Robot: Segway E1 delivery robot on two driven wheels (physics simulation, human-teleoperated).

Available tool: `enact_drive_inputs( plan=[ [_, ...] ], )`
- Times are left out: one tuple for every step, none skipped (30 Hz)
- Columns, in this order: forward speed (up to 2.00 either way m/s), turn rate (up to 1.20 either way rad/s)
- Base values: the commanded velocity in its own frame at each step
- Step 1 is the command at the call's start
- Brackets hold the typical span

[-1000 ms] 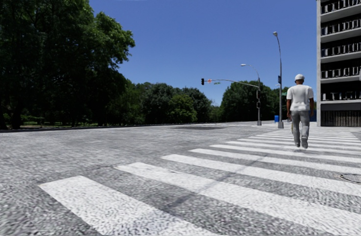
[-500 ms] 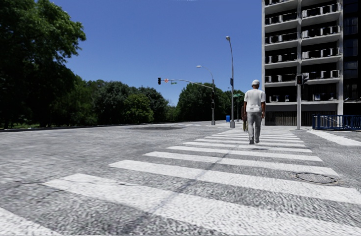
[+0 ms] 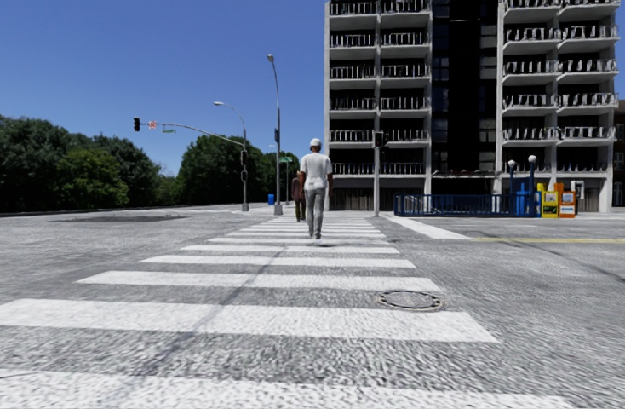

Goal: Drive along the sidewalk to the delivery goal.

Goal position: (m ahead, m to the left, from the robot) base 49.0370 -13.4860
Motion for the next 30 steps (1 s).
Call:
enact_drive_inputs(
  plan=[
    [0.84,-0.01],
    [0.84,-0.01],
    [0.84,-0.01],
    [0.84,-0.01],
    [0.84,-0.01],
    [0.84,-0.01],
    [0.84,-0.01],
    [0.84,-0.01],
    [0.84,-0.01],
    [0.84,-0.01],
    [0.84,-0.01],
    [0.84,-0.01],
    [0.84,-0.01],
    [0.84,-0.01],
    [0.84,-0.01],
    [0.84,-0.01],
    [0.84,-0.01],
    [0.84,-0.01],
    [0.84,-0.01],
    [0.84,-0.01],
    [0.84,-0.01],
    [0.84,-0.01],
    [0.84,-0.01],
    [0.84,-0.01],
    [0.84,-0.01],
    [0.84,-0.01],
    [0.84,-0.01],
    [0.84,-0.01],
    [0.84,-0.01],
    [0.84,-0.01]
  ],
)
